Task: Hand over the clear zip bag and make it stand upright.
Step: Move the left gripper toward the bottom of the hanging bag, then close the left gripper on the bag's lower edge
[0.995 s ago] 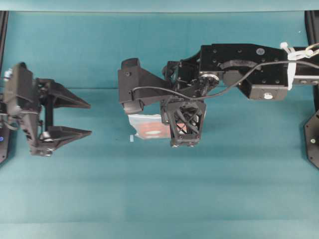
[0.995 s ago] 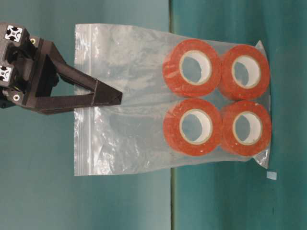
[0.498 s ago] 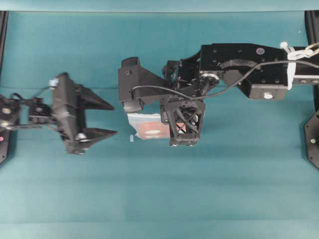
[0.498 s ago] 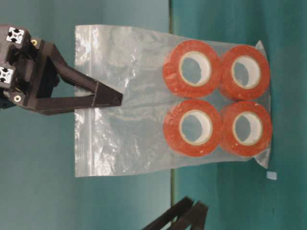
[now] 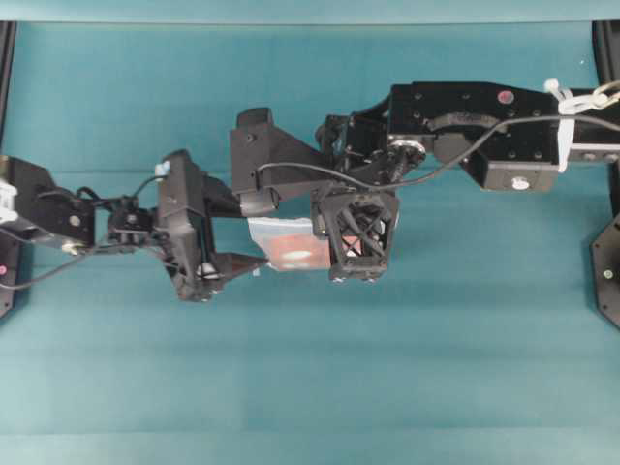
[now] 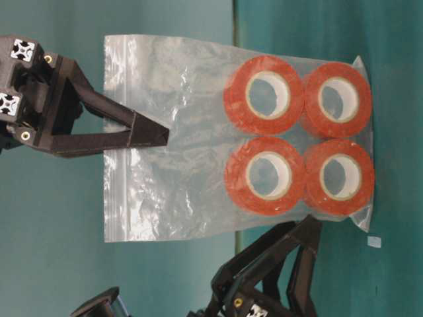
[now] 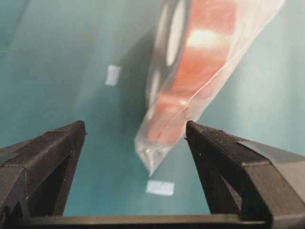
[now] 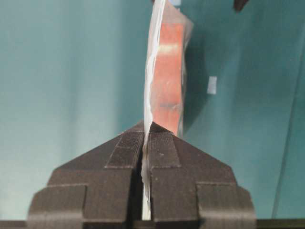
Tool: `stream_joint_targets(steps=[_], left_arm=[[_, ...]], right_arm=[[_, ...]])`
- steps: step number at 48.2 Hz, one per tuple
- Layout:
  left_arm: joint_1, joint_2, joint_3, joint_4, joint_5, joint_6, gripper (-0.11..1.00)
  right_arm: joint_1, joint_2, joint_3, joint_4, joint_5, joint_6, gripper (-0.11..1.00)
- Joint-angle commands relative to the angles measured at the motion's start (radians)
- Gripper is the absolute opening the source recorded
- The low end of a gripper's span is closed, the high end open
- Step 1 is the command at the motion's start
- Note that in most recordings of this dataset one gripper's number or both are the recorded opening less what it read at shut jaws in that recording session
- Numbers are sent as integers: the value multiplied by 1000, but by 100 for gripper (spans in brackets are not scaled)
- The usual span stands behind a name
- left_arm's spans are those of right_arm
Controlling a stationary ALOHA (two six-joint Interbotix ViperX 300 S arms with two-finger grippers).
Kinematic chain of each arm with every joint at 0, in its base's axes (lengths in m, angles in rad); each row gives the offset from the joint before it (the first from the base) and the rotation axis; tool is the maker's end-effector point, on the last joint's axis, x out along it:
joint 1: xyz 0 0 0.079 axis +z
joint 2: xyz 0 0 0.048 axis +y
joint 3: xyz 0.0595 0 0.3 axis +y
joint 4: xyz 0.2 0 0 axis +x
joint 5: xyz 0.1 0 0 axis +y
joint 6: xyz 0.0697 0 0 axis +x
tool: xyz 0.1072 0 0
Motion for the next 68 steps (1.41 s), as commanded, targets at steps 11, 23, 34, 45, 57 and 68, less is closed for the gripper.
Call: stream_joint_targets(steps=[11,23,34,45,57,68], left_arm=[[-44,52,-49,0,-49,-2,92],[-60,75,-74,2,-46,-2,92],[-52,32,-11,2,-51,-5,92],[-71,-31,-31,2,-49,6,92],[-71,44,-110,0,-44,3,92],[-69,106,-138,0,-46,0,92]], right_arm=[[-5,-12,-5,3,-6,9,0],[-5,-12,-2,3,-9,9,0],[-6,-12,0,3,-9,11,0],[-8,-11,5,3,-11,11,0],[-8,-11,5,3,-12,12,0],[-8,-11,5,2,-14,12,0]])
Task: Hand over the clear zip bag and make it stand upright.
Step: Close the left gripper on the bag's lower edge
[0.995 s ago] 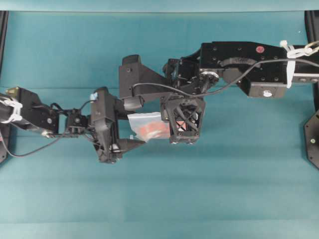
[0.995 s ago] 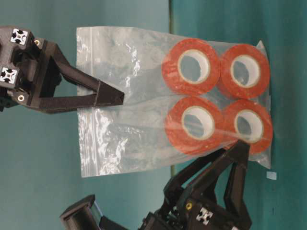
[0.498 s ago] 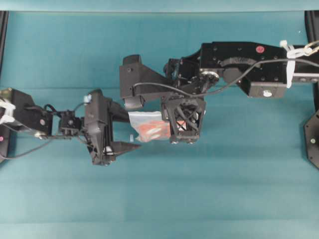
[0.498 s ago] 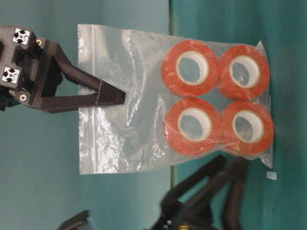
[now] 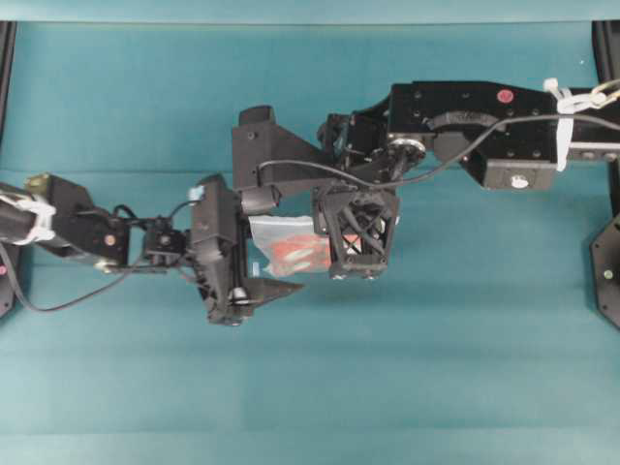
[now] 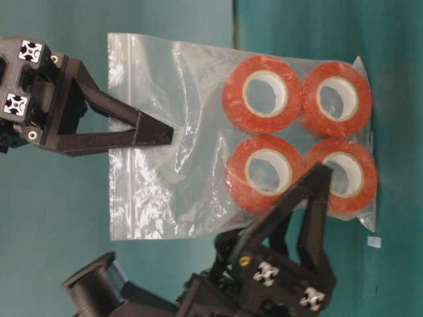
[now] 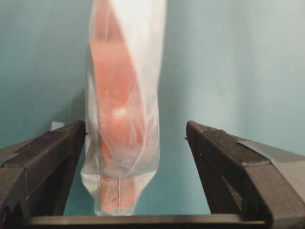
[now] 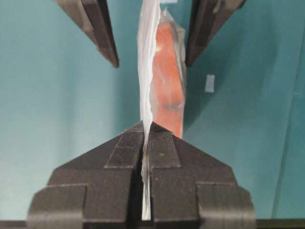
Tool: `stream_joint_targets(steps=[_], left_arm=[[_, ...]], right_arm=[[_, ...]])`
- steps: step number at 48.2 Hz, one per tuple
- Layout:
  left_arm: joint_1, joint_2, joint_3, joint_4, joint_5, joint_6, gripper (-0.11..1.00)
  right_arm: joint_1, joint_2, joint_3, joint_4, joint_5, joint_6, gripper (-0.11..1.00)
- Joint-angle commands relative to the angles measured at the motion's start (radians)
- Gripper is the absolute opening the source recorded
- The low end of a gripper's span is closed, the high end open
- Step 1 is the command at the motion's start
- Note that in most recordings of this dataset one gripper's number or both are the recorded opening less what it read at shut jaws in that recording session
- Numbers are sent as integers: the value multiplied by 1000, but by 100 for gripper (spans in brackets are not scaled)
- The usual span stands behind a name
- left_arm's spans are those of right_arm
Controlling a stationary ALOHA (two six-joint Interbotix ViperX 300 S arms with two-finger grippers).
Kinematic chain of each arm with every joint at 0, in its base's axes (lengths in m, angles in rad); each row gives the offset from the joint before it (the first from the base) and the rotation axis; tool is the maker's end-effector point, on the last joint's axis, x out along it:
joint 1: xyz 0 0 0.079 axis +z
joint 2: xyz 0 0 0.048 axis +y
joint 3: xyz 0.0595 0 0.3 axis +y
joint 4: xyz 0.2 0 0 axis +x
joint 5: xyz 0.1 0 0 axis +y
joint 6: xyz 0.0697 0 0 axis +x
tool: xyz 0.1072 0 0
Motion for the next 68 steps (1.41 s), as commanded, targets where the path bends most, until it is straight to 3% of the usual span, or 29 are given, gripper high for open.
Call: stream_joint_targets(steps=[1,28,36,47,54,68], left_arm=[[2,11,-20,2,-12,2,92],[28,71,-77,2,-12,8,88],[28,71,-77,2,2,15,69],[26,71,-75,2,9,110,26],[23,71,-83,2,12,160,25],[18,71,-83,2,48,161,25]], right_arm=[[0,-11,-6,3,-6,11,0],[0,-11,-6,3,-12,9,0],[0,-11,-6,3,-14,9,0],[2,-11,-5,3,-14,11,0],[0,-11,-5,3,-12,12,0],[0,-12,-3,3,-34,44,0]])
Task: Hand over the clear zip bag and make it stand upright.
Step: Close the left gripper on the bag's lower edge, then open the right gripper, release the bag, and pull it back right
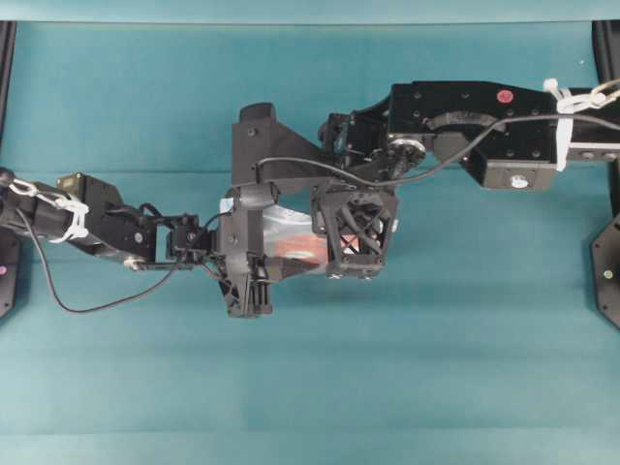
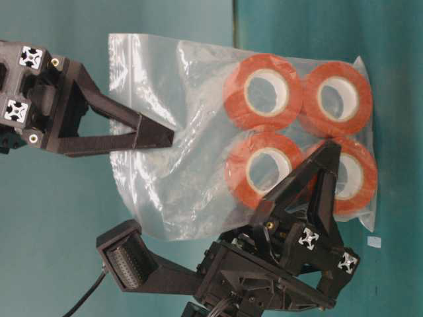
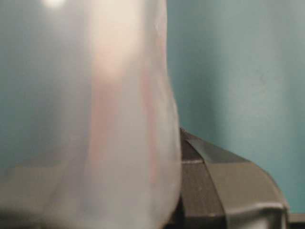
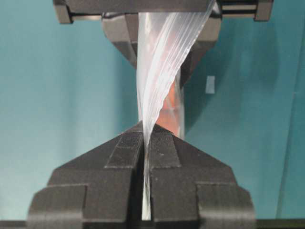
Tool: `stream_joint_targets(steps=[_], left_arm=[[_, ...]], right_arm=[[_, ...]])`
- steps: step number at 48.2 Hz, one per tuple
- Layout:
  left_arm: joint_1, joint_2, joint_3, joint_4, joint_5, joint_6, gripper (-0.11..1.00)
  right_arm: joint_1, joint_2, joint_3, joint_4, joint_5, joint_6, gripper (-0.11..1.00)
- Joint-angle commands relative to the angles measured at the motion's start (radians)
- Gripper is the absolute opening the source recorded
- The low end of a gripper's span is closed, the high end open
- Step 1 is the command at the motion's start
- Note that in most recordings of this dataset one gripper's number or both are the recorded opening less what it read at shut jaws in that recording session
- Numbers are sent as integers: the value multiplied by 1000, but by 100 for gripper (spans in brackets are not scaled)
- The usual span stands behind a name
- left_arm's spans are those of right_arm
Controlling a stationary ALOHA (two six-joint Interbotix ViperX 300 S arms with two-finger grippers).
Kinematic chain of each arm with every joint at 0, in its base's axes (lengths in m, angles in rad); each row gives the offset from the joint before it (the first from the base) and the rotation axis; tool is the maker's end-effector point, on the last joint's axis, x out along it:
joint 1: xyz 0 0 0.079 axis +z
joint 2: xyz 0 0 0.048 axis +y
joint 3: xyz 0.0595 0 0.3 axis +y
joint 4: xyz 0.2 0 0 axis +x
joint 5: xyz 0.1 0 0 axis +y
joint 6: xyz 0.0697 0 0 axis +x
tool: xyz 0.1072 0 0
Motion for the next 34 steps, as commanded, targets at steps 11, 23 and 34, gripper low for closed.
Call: stream_joint_targets(steps=[11,23,34], left_arm=[[-9,-11,-5,0,3,6,25],[-9,-12,-2,2,3,9,25],[-9,-14,2,0,3,12,25]], right_arm=[[6,-12,-6,6,-11,20,1],[0,-31,-6,17,6,64,15],[-12,-77,14,11,5,121,76]])
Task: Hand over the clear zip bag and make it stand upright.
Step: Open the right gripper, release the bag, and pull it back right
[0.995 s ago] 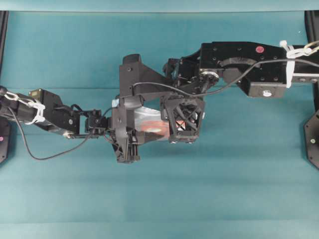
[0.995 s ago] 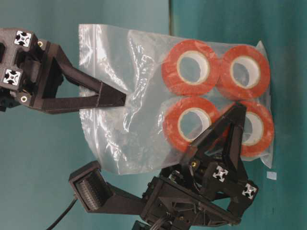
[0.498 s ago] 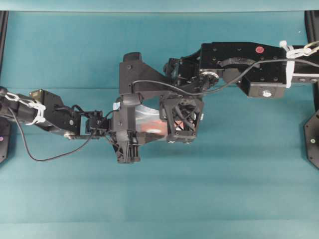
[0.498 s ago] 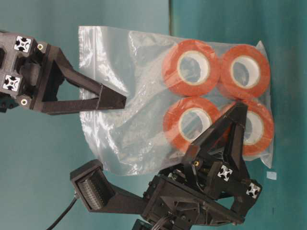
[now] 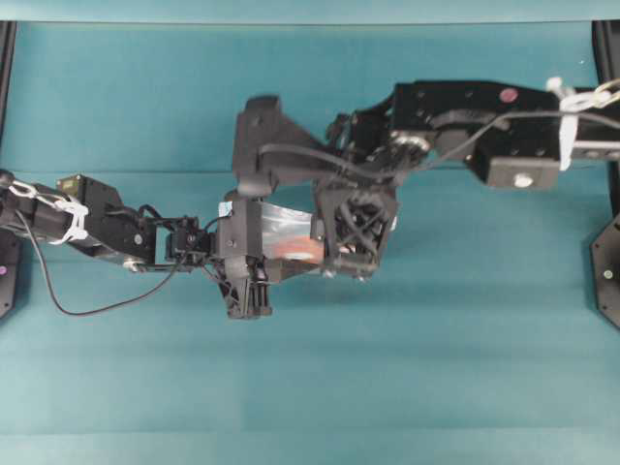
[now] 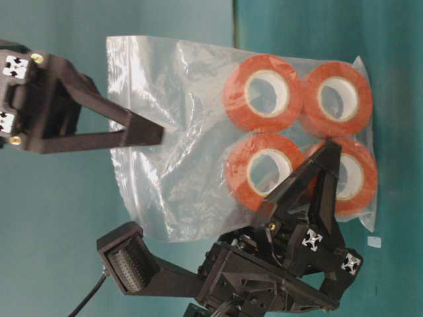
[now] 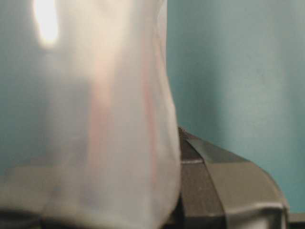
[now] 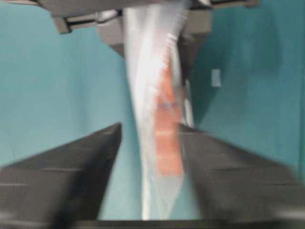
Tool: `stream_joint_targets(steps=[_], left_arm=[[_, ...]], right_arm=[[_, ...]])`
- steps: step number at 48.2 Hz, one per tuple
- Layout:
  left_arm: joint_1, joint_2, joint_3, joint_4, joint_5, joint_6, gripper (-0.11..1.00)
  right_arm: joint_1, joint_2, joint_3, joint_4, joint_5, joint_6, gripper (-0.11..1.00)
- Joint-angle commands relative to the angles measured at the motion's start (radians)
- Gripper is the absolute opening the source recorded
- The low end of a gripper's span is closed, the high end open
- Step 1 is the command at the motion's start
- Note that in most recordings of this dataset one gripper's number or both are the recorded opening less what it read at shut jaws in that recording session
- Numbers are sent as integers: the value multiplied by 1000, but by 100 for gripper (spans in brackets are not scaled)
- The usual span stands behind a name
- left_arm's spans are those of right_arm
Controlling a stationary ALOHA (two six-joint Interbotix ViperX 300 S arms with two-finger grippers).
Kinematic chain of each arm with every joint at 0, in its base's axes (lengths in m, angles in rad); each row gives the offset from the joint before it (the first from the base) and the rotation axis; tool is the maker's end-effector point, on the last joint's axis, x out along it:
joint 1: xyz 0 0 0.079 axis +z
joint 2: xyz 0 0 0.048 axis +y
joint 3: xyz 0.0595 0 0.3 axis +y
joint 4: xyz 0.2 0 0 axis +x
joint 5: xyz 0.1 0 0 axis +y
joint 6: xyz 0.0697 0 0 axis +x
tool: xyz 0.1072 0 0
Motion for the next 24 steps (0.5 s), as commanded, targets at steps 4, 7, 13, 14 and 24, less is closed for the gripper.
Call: stream_joint_targets(steps=[4,7,13,14,24], left_arm=[[-5,-11,2,0,-3,3,25],[-3,-12,5,0,-3,3,25],[-3,-18,9,2,-3,3,25],[-5,-18,9,0,-3,3,25],[-3,-18,6,2,29,3,25]], right_arm=[[3,-66,25,0,-15,23,89],[2,-84,43,0,-26,31,87],[-2,-126,71,0,-55,58,85],[-2,-132,74,0,-60,63,85],[-11,-207,129,0,-106,80,85]])
